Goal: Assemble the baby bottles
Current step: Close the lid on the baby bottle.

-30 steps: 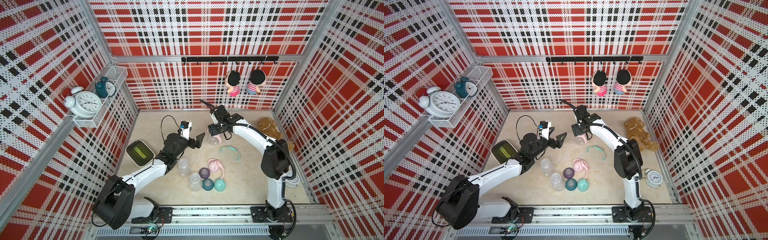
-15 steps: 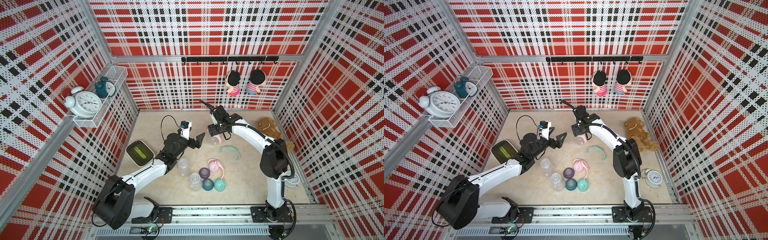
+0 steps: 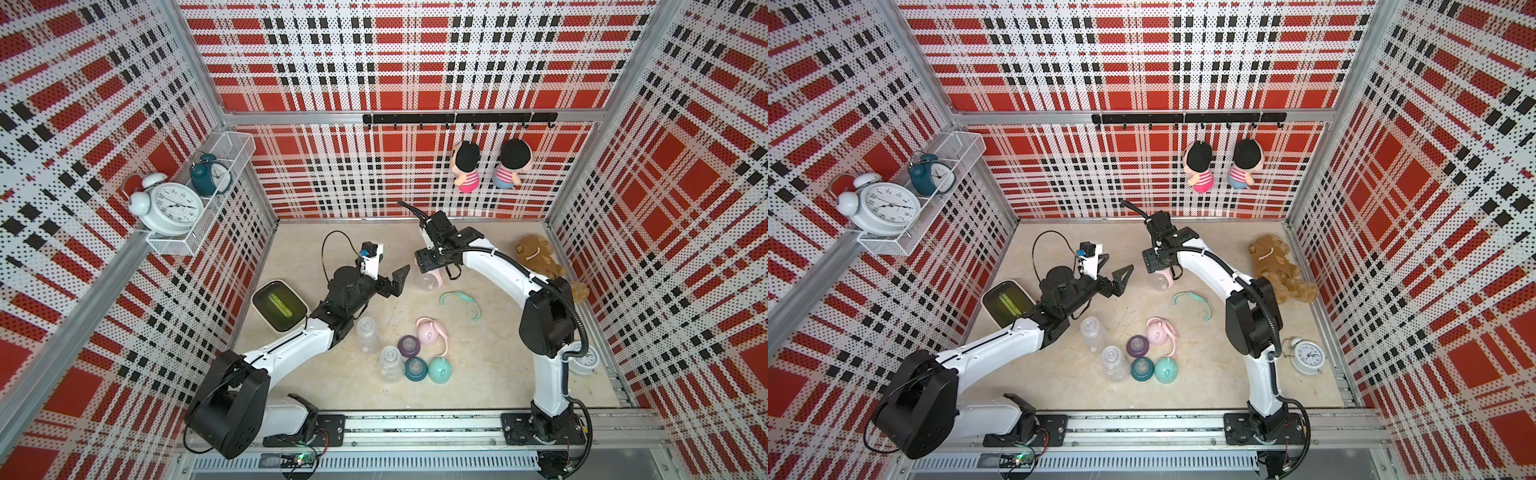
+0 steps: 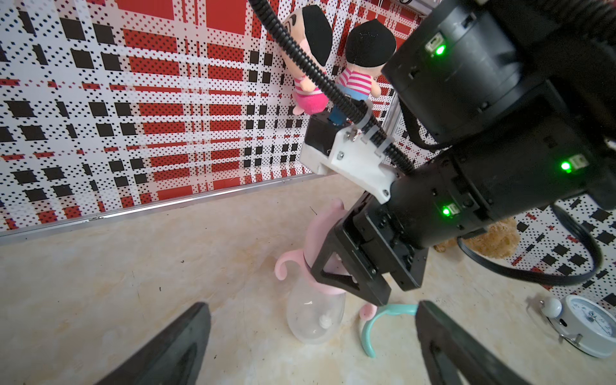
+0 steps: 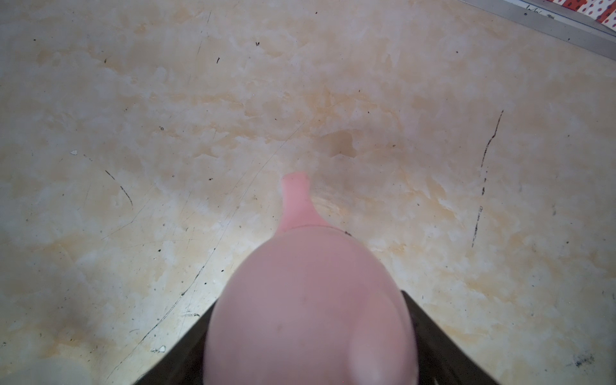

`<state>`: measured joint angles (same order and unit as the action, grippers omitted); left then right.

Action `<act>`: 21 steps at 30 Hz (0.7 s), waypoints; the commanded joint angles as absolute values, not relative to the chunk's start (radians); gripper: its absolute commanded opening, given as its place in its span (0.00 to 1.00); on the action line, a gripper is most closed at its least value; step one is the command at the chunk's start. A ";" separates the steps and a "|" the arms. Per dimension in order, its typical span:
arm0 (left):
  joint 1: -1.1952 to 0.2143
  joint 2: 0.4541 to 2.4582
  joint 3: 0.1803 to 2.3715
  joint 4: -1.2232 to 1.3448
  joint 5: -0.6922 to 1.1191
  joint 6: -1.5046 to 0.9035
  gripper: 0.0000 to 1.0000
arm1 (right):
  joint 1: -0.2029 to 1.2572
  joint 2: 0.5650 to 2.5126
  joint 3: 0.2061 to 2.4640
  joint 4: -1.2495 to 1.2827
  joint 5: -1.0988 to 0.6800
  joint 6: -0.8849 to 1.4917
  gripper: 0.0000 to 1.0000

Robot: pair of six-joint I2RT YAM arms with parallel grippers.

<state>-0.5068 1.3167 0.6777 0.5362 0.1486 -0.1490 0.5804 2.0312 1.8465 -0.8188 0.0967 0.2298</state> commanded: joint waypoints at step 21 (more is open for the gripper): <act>-0.509 1.289 0.680 0.518 0.135 -0.132 0.98 | 0.588 2.076 1.888 -0.880 0.093 0.229 0.79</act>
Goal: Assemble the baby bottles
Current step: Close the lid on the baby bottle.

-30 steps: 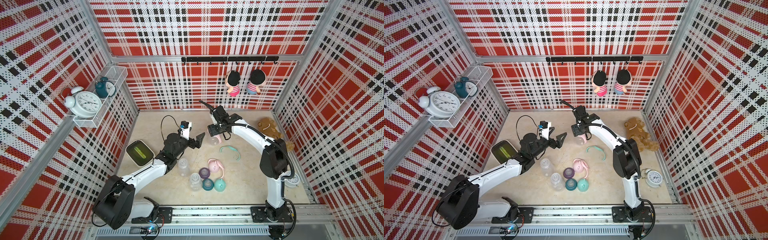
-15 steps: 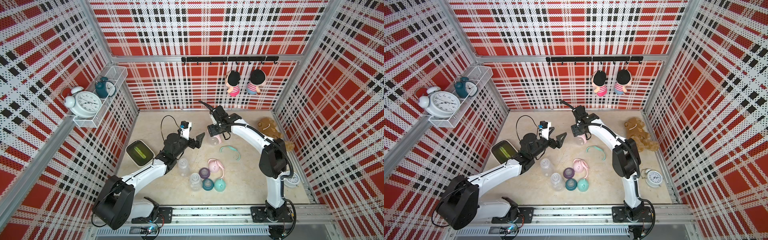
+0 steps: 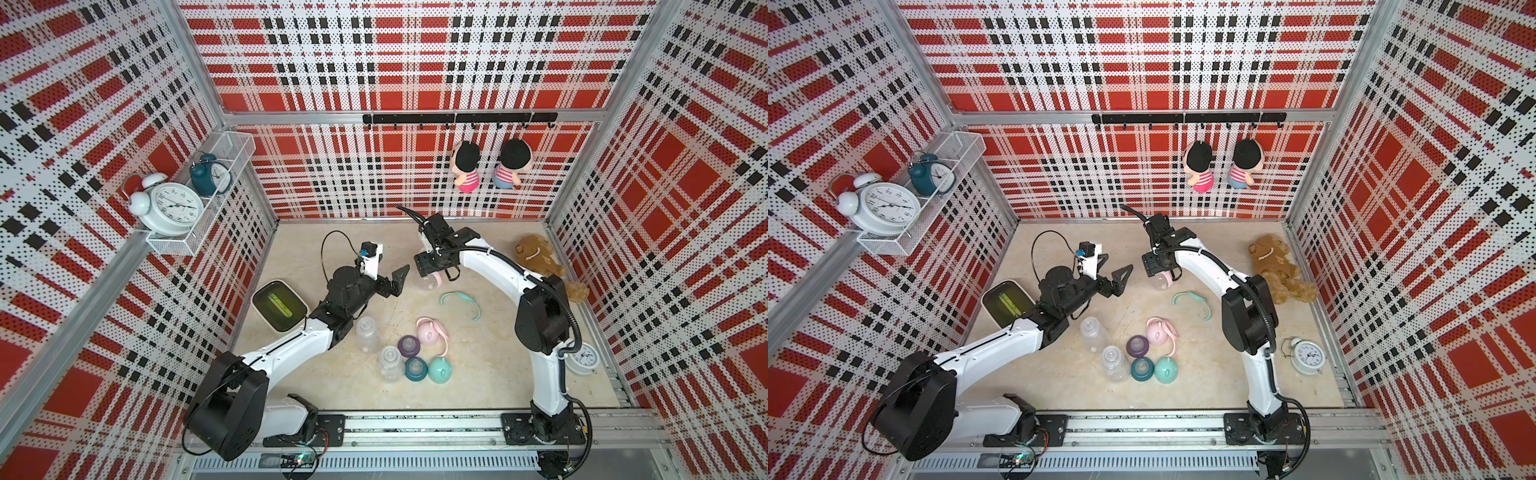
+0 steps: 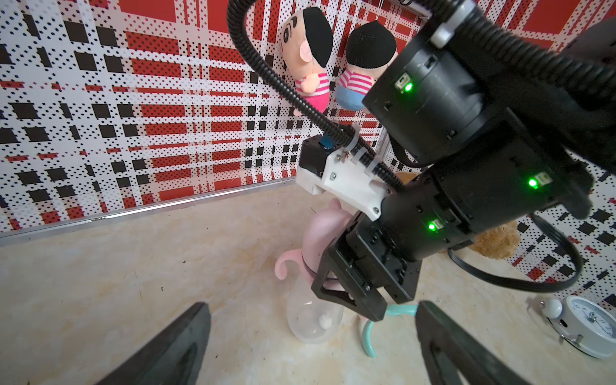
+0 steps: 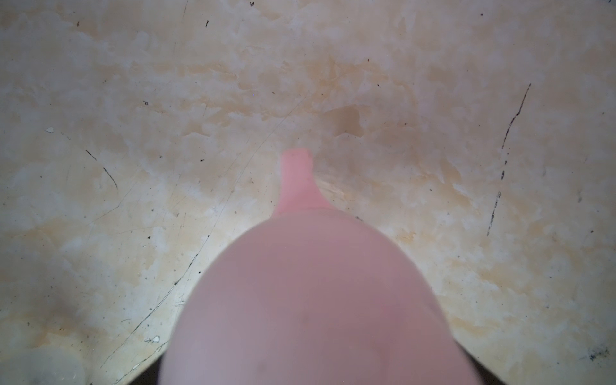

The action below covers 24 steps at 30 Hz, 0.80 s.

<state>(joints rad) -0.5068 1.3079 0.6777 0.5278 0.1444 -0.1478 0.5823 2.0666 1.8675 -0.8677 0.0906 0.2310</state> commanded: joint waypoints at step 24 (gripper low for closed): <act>-0.448 1.306 0.724 0.506 0.186 -0.181 0.98 | 0.617 1.657 1.635 -0.835 -0.019 0.198 0.88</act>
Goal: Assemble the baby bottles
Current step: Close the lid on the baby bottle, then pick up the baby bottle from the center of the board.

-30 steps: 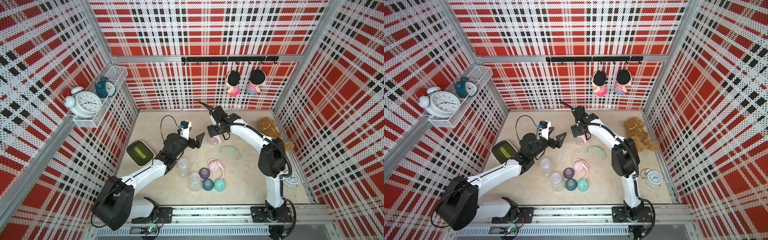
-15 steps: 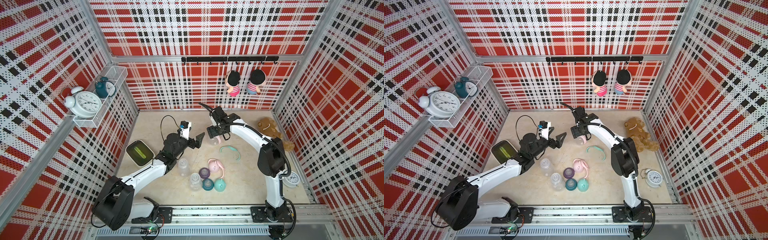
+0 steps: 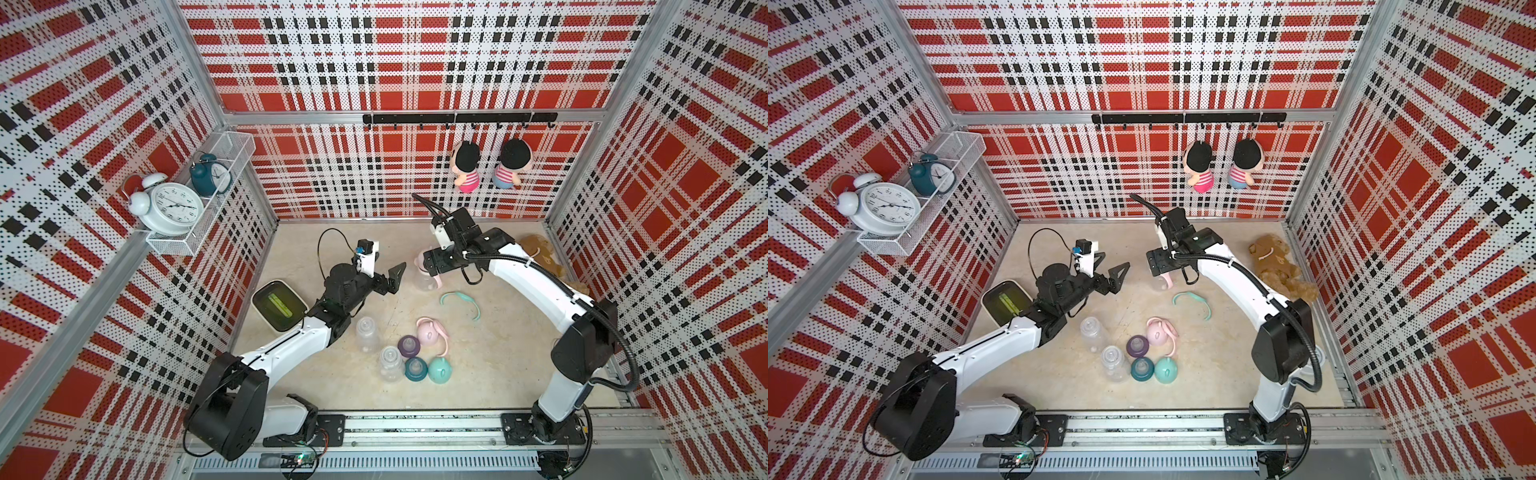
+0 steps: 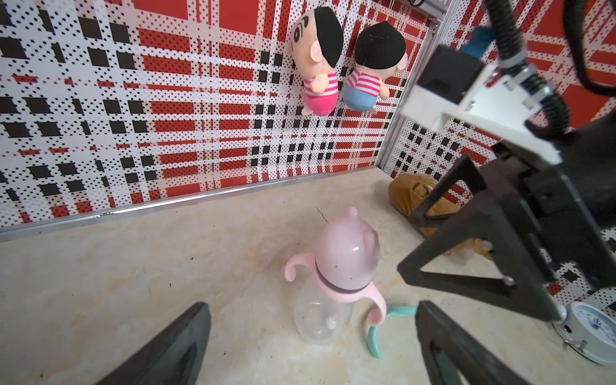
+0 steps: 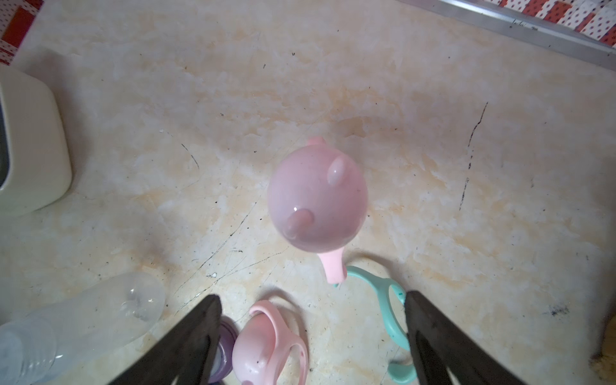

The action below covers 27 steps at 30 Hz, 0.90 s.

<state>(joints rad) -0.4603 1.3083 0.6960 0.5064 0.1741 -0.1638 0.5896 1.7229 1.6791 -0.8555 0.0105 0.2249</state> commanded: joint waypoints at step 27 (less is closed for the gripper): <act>-0.355 1.335 0.707 0.496 0.130 -0.283 0.98 | 1.194 1.367 1.127 -0.500 0.092 0.204 0.90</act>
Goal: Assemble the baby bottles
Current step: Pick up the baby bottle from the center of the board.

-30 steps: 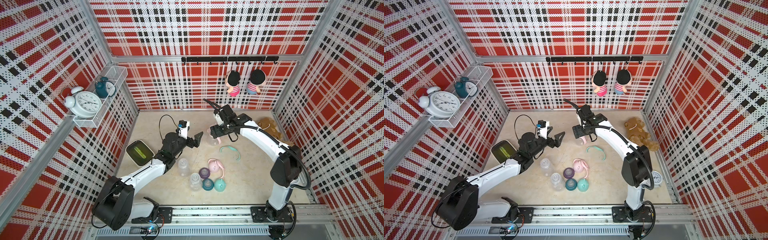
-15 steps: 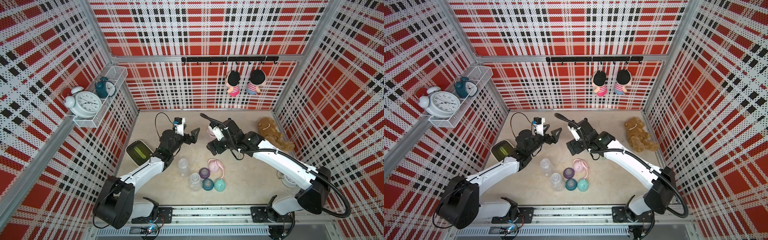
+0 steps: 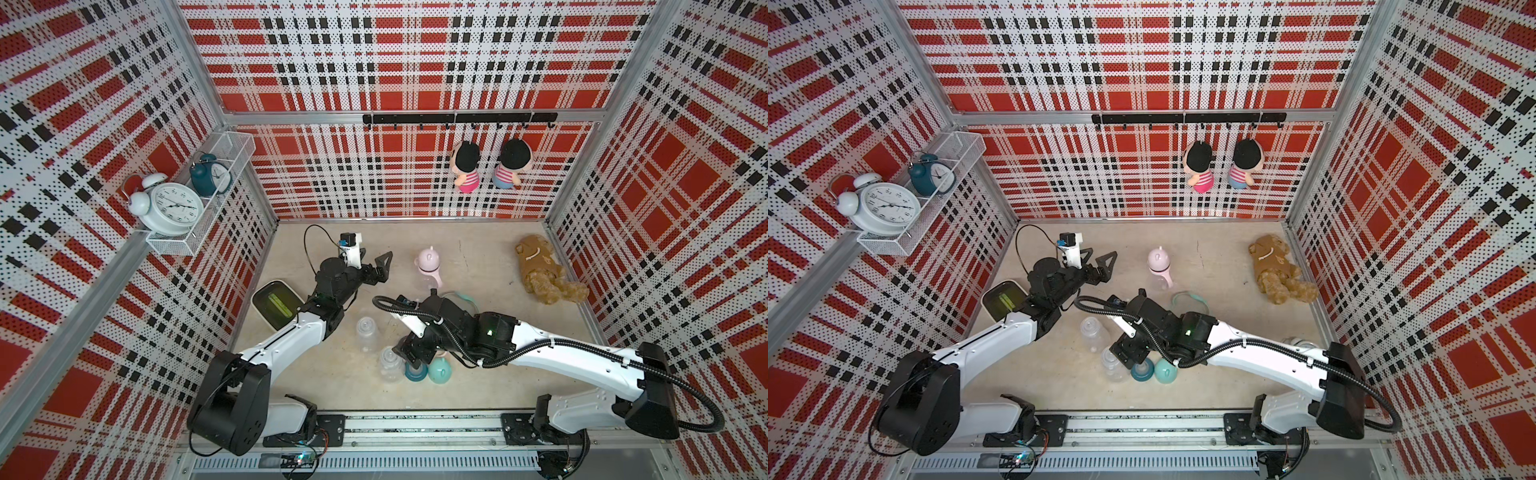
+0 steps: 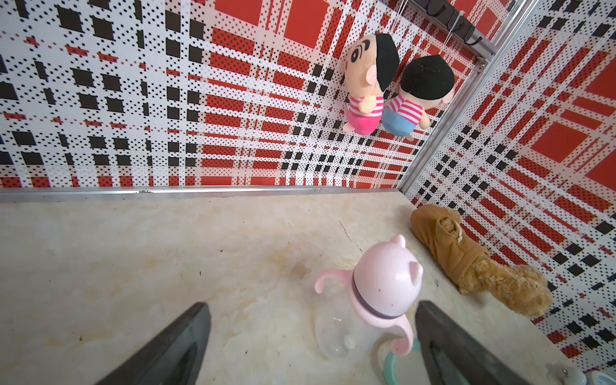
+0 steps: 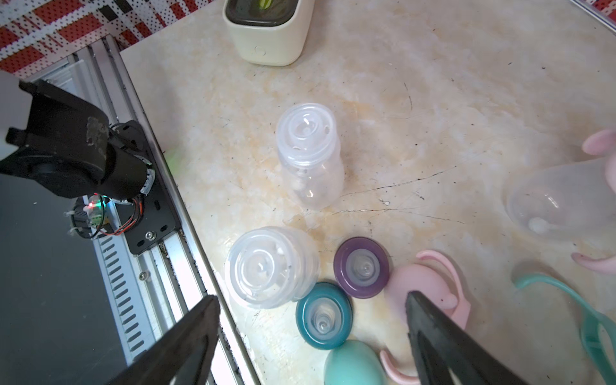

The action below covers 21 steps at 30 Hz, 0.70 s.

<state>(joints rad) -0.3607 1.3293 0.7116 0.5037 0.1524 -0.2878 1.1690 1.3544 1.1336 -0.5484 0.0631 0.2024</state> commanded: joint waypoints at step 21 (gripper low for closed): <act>-0.354 1.330 0.693 0.495 0.117 -0.280 0.98 | 1.292 1.534 1.060 -0.318 0.103 0.263 0.88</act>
